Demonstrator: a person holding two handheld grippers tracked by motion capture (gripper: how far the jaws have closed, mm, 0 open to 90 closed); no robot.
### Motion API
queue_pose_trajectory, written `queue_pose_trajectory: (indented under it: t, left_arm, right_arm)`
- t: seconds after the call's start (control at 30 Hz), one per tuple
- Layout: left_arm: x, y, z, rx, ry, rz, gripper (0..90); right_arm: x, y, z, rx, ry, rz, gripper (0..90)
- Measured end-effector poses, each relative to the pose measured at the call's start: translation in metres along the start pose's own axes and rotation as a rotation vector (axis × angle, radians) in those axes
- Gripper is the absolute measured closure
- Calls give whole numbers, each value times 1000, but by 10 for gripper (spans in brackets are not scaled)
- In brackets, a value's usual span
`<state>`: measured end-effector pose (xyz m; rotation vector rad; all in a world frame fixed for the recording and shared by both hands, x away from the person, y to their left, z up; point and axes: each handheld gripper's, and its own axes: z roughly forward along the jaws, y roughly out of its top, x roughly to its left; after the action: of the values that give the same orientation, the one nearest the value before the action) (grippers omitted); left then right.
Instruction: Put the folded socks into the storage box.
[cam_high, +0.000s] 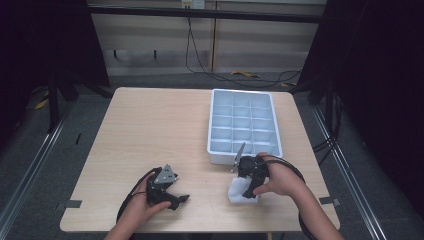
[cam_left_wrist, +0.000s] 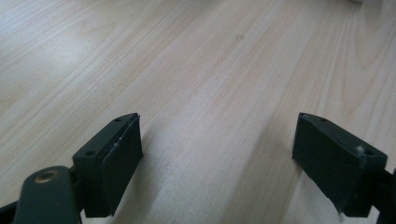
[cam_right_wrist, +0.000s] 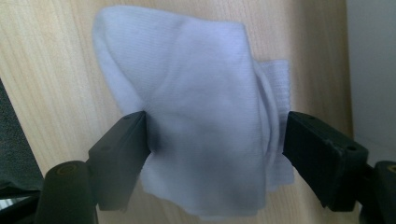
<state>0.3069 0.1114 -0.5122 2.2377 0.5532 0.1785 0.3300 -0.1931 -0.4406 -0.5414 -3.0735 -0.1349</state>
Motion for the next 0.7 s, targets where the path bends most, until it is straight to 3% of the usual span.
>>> queue_pose_trajectory:
  t: [0.17, 0.27, 0.6, 0.7]
  left_arm:
    - [0, 0, 0, 1, 0, 1, 157]
    - [0, 0, 0, 0, 0, 0, 157]
    - [0, 0, 0, 0, 0, 0, 157]
    - [0, 0, 0, 1, 0, 0, 157]
  right_arm:
    - [-6, 1, 9, 14, 46, 17, 248]
    - [-8, 1, 10, 4, 49, 6, 254]
    - [-11, 5, 11, 41, 70, 34, 312]
    - [-14, 5, 11, 34, 76, 46, 379]
